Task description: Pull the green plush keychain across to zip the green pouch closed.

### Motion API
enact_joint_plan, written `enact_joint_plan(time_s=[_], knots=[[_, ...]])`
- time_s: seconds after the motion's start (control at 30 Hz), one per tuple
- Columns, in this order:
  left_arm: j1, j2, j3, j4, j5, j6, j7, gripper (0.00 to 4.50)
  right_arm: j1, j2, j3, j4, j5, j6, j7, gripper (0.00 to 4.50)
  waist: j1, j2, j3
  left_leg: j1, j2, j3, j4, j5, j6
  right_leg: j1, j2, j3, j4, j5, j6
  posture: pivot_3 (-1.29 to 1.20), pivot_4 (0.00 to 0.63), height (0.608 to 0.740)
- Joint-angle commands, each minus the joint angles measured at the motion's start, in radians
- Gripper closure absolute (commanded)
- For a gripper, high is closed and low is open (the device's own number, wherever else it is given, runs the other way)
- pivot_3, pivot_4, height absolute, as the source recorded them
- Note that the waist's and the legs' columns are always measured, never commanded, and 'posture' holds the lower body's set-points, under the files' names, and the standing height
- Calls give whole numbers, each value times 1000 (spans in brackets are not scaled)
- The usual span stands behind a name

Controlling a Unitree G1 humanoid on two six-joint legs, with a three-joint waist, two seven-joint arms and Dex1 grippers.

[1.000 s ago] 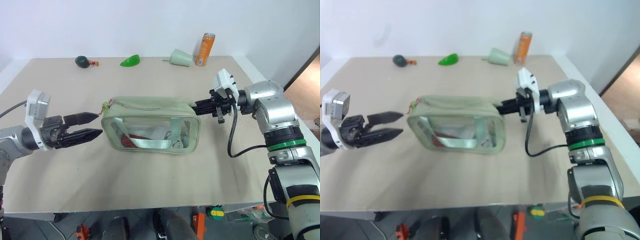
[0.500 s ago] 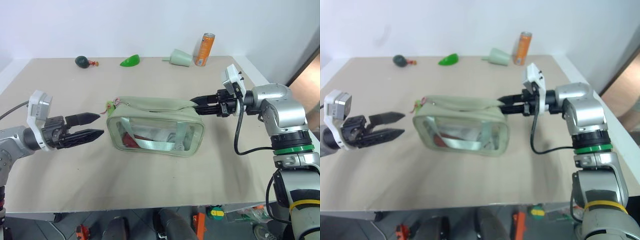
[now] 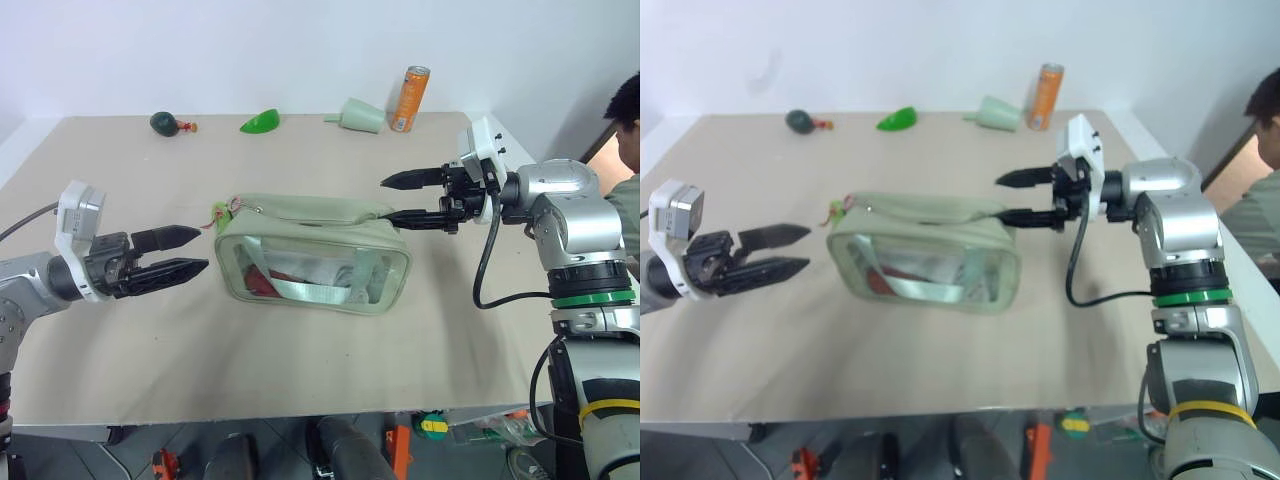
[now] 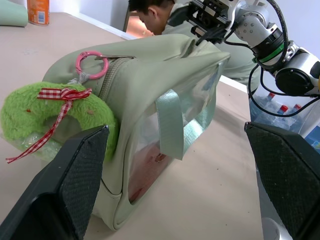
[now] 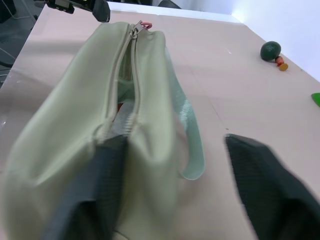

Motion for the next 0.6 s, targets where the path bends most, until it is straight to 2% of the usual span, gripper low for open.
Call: enact_joint_plan(time_s=[0.03, 0.37, 0.47, 0.6], knots=[[-11, -2, 12, -15, -3, -12, 1, 0, 9, -32, -40, -44, 39, 63, 11, 6, 1, 0, 0, 0, 0, 0, 0, 0, 0, 0, 0, 0, 0, 0, 0, 0, 150, 740], [12, 13, 39, -5, -3, -11, -8, 0, -30, -167, -190, 88, 49, 23, -20, 6, 2, 0, 0, 0, -2, 1, 0, 0, 0, 0, -2, 2, -1, 0, 0, 0, 150, 740], [22, 22, 51, 2, -5, -10, -19, 0, 29, -195, -218, 9, 112, 112, 15, 6, 2, 0, 0, 0, -2, 0, 0, 0, 0, 0, -2, 1, -1, 0, 0, 0, 150, 740], [31, 46, 66, 4, -12, -5, -43, 0, 201, -214, -239, -250, 234, 283, 15, 6, 3, 0, 0, 0, -1, 0, -1, 0, 0, 0, -1, -1, -1, -1, -1, 0, 150, 740]])
